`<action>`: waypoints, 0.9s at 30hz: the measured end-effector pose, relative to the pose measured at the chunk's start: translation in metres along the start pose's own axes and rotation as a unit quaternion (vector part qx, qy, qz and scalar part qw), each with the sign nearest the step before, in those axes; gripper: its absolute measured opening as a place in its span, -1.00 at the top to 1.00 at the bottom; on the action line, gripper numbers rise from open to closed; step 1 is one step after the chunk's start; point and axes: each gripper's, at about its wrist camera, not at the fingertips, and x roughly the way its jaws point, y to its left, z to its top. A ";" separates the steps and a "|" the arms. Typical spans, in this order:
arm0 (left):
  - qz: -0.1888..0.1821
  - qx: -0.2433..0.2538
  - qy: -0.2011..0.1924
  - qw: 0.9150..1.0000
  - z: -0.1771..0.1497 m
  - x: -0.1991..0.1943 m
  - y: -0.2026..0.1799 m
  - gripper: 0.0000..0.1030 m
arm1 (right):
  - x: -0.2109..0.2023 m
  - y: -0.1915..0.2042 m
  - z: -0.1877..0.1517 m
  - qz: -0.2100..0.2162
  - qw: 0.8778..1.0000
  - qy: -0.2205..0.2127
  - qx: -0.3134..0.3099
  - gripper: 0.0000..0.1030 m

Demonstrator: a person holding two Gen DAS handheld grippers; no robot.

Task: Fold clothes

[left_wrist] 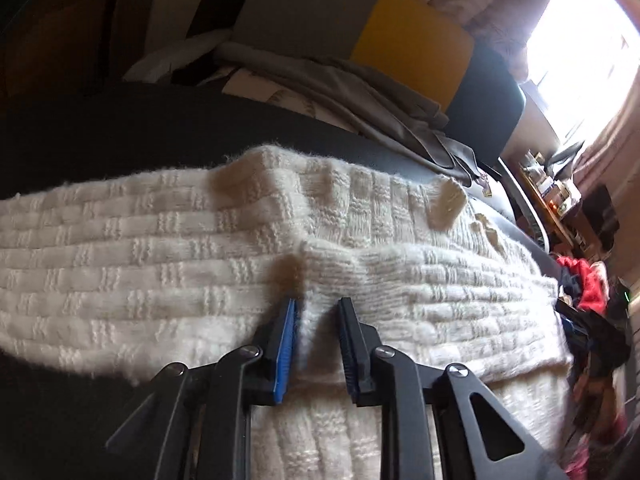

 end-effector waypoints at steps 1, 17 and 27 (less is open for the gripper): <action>0.007 0.000 -0.004 1.000 -0.002 -0.003 -0.001 0.57 | 0.013 -0.004 0.004 -0.004 1.000 0.013 0.009 0.15; 0.045 -0.031 -0.067 0.996 0.002 -0.045 -0.012 0.47 | 0.023 0.038 0.022 -0.176 0.970 -0.015 -0.164 -0.28; 0.098 0.103 -0.004 0.990 -0.017 0.007 -0.074 0.41 | 0.038 0.116 -0.025 -0.096 0.964 0.000 -0.247 -0.55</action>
